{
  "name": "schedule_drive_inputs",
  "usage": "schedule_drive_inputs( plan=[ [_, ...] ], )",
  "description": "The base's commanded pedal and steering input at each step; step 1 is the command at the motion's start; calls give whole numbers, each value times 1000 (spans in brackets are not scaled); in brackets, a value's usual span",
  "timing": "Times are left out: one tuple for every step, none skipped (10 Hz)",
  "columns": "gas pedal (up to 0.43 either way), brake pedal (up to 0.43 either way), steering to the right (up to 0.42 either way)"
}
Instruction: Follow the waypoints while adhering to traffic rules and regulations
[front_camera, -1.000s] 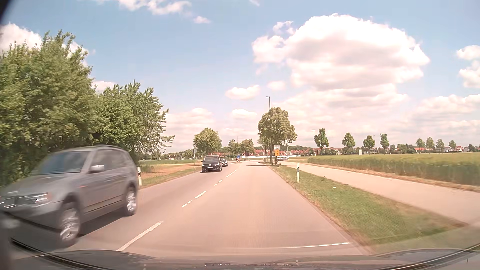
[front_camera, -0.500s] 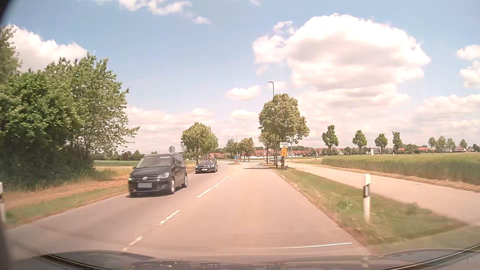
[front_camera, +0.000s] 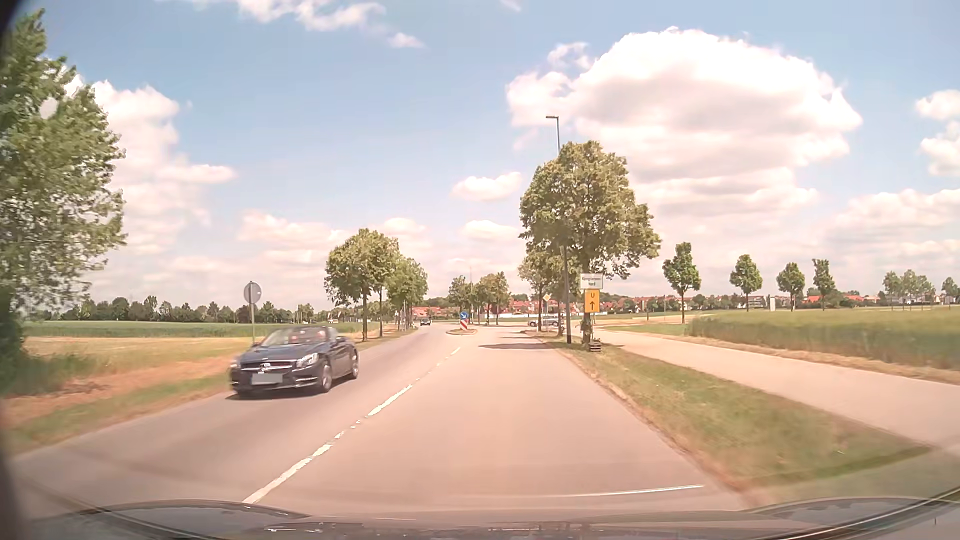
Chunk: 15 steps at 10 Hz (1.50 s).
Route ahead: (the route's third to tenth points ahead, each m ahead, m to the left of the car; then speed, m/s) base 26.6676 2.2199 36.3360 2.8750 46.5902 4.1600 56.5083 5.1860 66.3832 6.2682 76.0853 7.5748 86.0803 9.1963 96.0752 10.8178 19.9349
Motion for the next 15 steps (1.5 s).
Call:
schedule_drive_inputs(
  plan=[
    [47,12,-6],
    [59,12,-6],
    [67,12,-6],
    [67,12,-8],
    [79,12,-10],
    [79,12,-10],
    [87,12,-10],
    [87,12,-10],
    [87,12,-9],
    [87,12,-7],
    [98,12,-6],
    [110,12,-6],
    [118,12,-6],
    [130,12,-6],
    [138,12,-6]
  ],
)
